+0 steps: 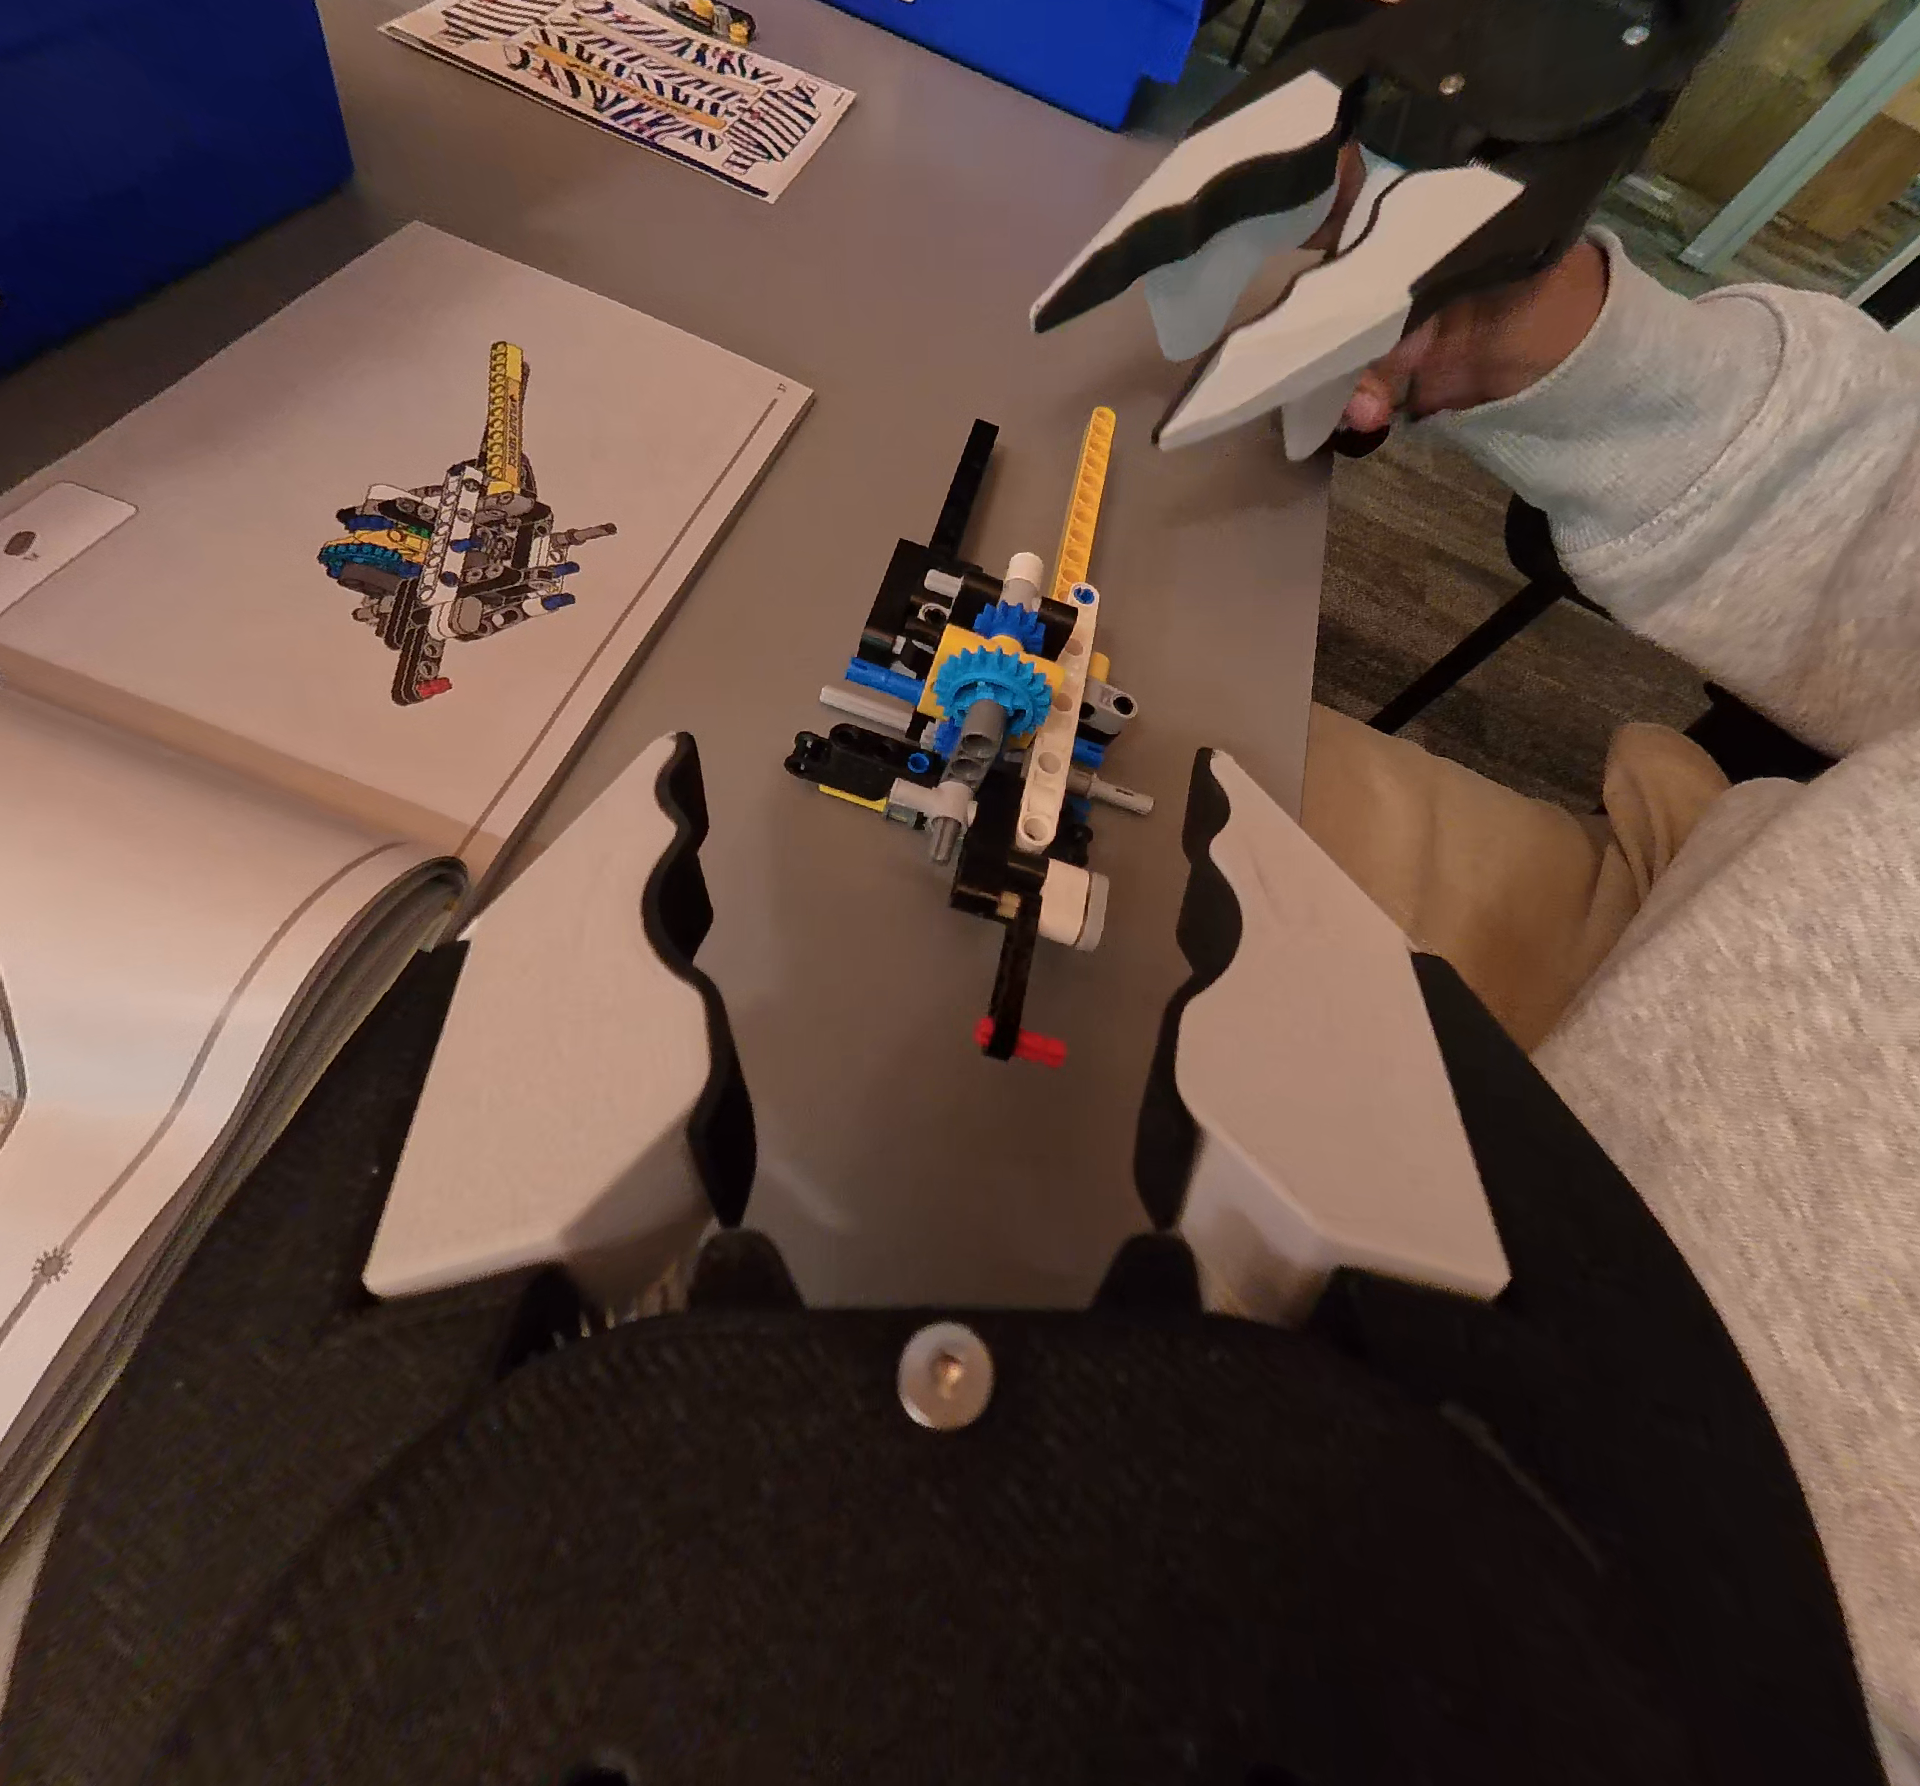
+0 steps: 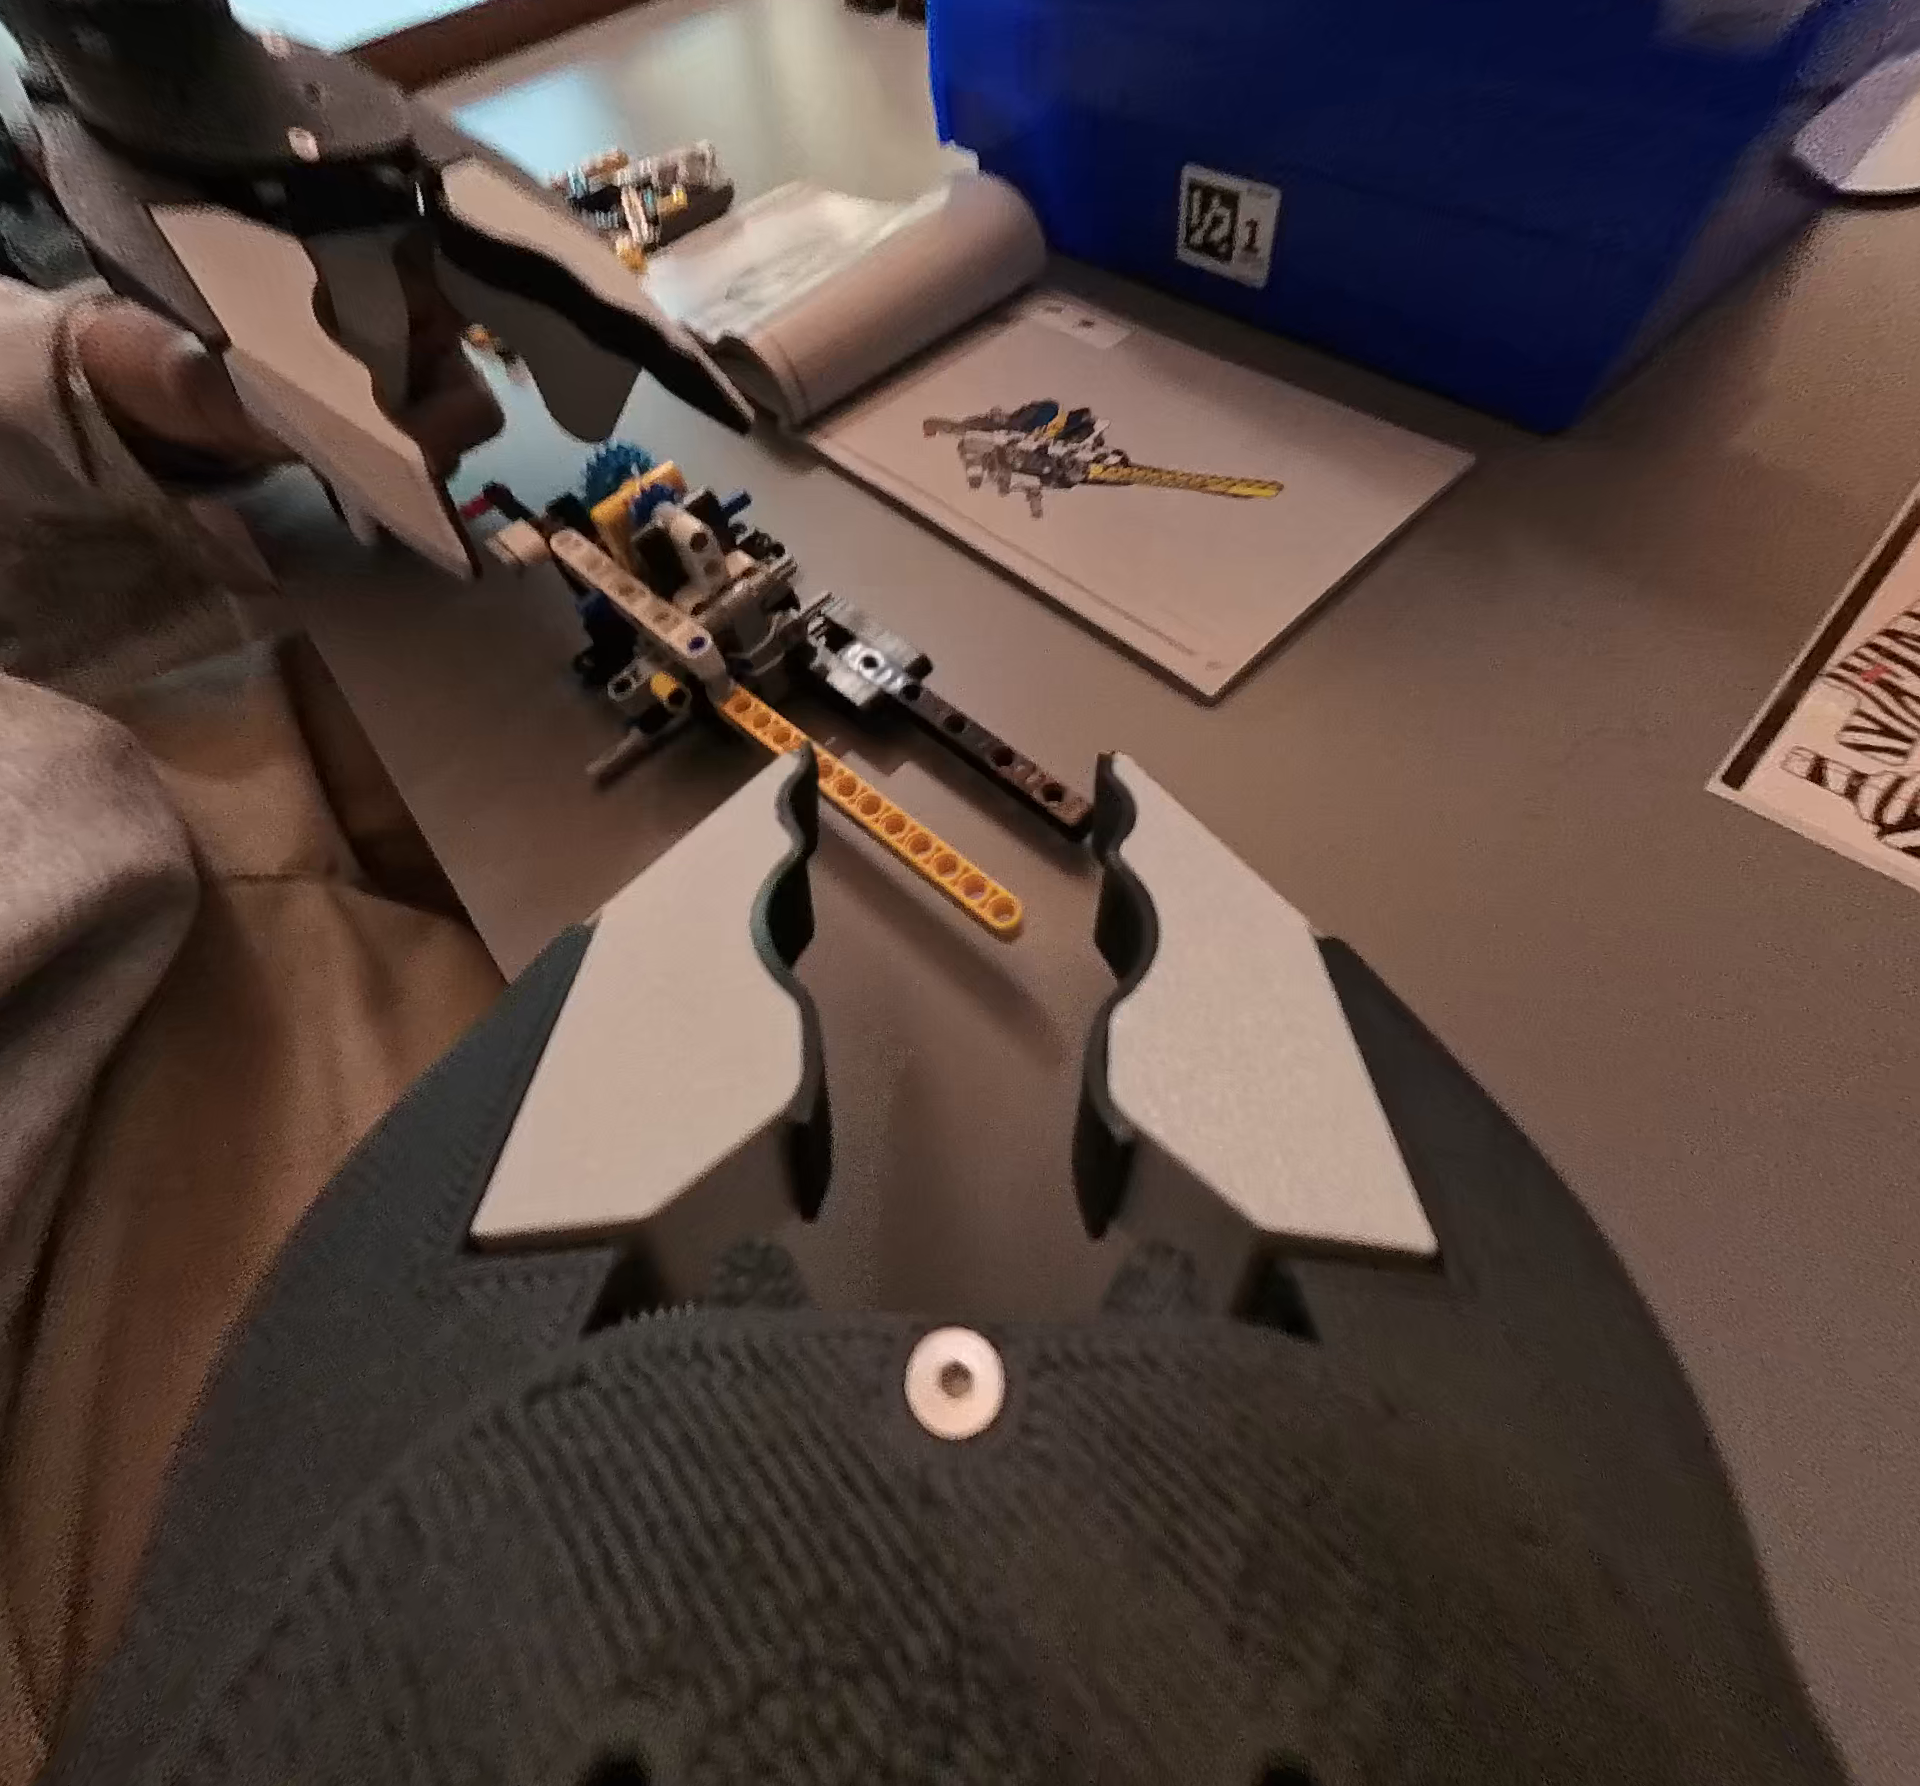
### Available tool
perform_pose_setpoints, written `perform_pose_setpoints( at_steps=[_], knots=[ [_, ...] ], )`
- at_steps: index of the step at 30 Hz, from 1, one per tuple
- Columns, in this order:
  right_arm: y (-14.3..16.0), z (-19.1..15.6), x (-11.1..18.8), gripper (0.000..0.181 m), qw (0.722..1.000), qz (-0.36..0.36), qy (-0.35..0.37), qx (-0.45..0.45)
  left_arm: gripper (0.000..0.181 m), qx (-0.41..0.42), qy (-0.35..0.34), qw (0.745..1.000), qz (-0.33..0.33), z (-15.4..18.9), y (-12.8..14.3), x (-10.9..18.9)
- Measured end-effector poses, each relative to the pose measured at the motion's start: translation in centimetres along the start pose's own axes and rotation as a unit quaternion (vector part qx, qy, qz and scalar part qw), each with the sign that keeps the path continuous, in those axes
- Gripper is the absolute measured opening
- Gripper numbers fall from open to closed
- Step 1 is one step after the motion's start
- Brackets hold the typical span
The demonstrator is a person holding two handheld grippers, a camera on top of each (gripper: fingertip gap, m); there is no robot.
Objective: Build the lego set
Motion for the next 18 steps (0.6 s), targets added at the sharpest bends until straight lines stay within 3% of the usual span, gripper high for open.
perform_pose_setpoints(
  at_steps=[6,18],
  knots=[
    [-1.8,2.0,1.6,0.051,0.994,0.065,0.001,-0.085,0.092,0.001,0.000,1.000,-0.001,0.0,0.0,0.0],
    [-2.0,4.1,2.3,0.050,0.987,0.086,0.034,-0.132,0.092,-0.003,-0.008,1.000,-0.014,-0.1,0.3,-0.3]
  ],
)
Point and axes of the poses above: each gripper's, where its closed fingertips meet, x back along the fingers, y out of its underside, z = x × y across the jaws, the point moved 1 cm from there along x, back along the fingers, and after that the axes turned 13 degrees about y, right-handed, at the moved point
